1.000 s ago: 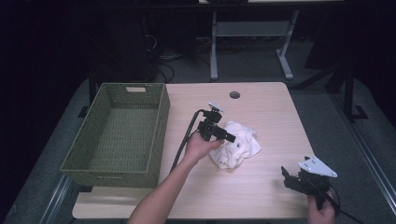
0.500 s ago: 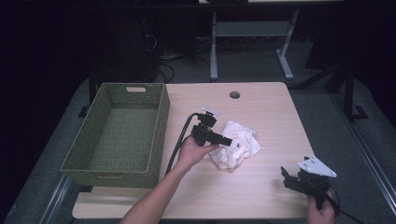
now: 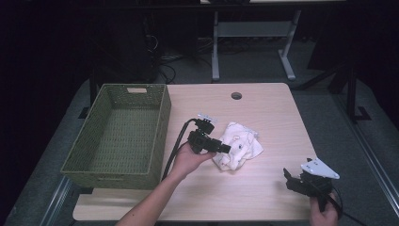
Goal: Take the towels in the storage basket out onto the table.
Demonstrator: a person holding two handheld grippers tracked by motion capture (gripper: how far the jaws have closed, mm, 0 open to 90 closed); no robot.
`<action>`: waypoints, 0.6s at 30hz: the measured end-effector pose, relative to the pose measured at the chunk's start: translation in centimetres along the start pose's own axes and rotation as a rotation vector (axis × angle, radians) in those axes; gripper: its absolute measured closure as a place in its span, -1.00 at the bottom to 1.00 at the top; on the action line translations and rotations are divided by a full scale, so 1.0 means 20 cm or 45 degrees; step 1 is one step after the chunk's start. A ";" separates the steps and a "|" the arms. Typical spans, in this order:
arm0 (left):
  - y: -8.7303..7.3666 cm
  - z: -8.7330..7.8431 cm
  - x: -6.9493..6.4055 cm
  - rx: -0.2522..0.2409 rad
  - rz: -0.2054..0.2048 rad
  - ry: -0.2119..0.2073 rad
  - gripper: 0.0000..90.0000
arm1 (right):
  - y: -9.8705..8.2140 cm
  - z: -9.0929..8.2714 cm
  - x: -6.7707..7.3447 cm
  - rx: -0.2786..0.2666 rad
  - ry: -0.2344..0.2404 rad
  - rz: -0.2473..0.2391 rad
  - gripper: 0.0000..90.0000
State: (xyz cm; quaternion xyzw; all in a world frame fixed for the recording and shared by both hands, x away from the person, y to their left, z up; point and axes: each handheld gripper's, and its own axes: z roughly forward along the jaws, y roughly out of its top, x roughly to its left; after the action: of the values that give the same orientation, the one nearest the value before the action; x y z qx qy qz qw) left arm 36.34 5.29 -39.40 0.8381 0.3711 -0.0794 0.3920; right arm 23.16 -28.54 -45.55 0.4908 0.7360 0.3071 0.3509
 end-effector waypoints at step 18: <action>-0.16 -0.11 -0.03 -0.029 0.044 -0.070 0.00 | 0.00 0.00 0.00 0.004 0.000 -0.016 -0.69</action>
State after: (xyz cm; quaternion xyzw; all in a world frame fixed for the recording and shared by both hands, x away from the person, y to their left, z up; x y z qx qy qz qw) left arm 33.38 7.87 -39.49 0.8373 0.3465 -0.0916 0.4129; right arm 23.19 -28.52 -45.63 0.4866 0.7396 0.3039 0.3520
